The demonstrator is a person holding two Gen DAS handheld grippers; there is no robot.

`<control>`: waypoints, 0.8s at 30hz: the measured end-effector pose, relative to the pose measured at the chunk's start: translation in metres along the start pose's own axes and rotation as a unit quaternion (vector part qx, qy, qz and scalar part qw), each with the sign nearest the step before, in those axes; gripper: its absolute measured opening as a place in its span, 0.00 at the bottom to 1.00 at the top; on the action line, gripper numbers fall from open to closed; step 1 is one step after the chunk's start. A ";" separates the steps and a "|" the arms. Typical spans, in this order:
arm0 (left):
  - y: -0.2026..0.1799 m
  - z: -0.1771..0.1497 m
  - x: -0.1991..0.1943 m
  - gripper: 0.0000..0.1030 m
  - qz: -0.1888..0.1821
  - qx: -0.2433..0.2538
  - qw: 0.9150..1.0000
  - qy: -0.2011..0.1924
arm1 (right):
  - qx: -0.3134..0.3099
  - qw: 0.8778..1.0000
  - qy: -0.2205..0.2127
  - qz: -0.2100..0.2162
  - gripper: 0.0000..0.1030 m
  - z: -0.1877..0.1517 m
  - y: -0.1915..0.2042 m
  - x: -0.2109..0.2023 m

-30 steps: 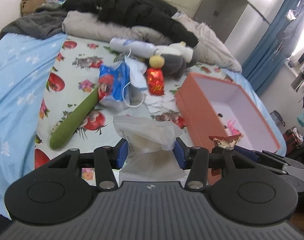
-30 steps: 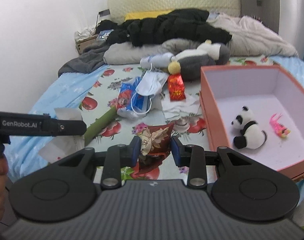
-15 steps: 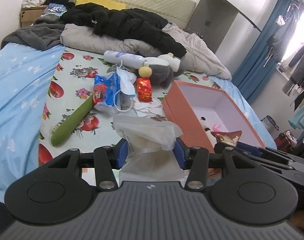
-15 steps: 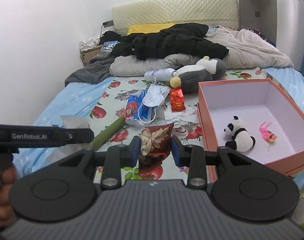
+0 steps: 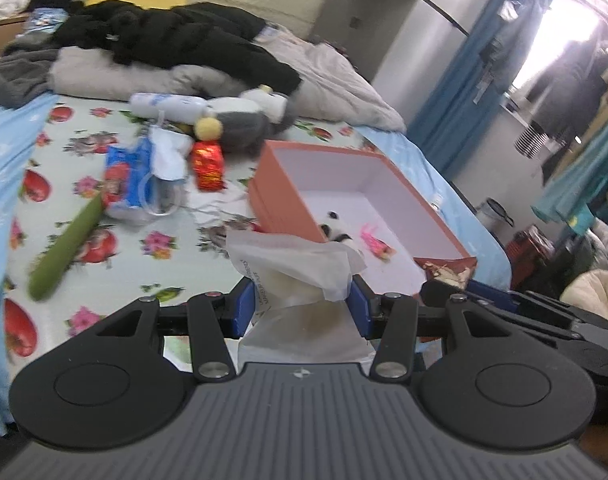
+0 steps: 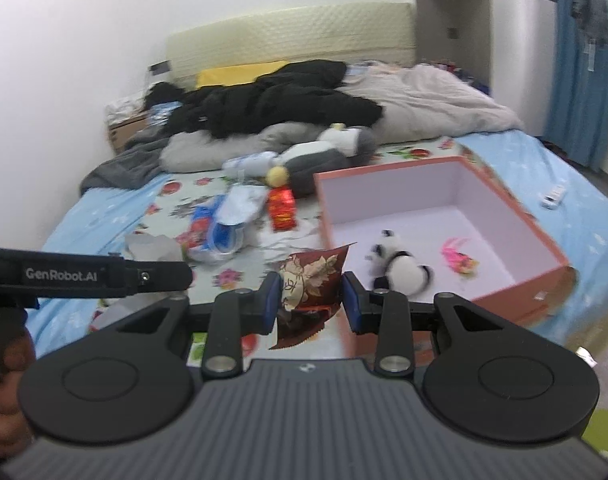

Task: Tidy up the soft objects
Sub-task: 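Carry the snack packet and plastic bag over the pink box with both grippers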

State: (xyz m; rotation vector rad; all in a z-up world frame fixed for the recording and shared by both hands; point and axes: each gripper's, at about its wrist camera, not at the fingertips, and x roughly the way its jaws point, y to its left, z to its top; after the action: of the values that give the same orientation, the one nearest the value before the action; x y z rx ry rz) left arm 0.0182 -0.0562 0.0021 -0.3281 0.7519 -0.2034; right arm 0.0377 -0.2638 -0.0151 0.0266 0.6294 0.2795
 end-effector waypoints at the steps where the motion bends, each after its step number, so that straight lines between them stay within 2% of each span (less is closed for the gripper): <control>1: -0.005 0.000 0.004 0.53 -0.004 0.004 1.000 0.003 | 0.007 1.000 0.001 -0.006 0.36 -0.001 -0.006 -0.001; 8: -0.039 0.002 0.044 0.53 -0.036 0.035 0.998 0.036 | 0.049 0.998 0.017 -0.038 0.36 -0.014 -0.046 0.008; 12: -0.054 0.009 0.076 0.53 -0.047 0.049 0.996 0.057 | 0.069 0.996 0.026 -0.047 0.36 -0.012 -0.065 0.028; 17: -0.069 0.030 0.128 0.53 -0.052 0.066 0.993 0.087 | 0.088 0.994 0.034 -0.053 0.36 -0.001 -0.089 0.060; 24: -0.081 0.068 0.201 0.53 -0.057 0.064 0.990 0.114 | 0.117 0.990 0.059 -0.053 0.36 0.014 -0.127 0.109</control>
State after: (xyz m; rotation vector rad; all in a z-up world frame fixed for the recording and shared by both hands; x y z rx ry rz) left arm 0.2041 -0.1760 -0.0496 -0.2267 0.9420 -0.3998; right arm 0.1617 -0.3566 -0.0803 0.2029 0.7755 0.1031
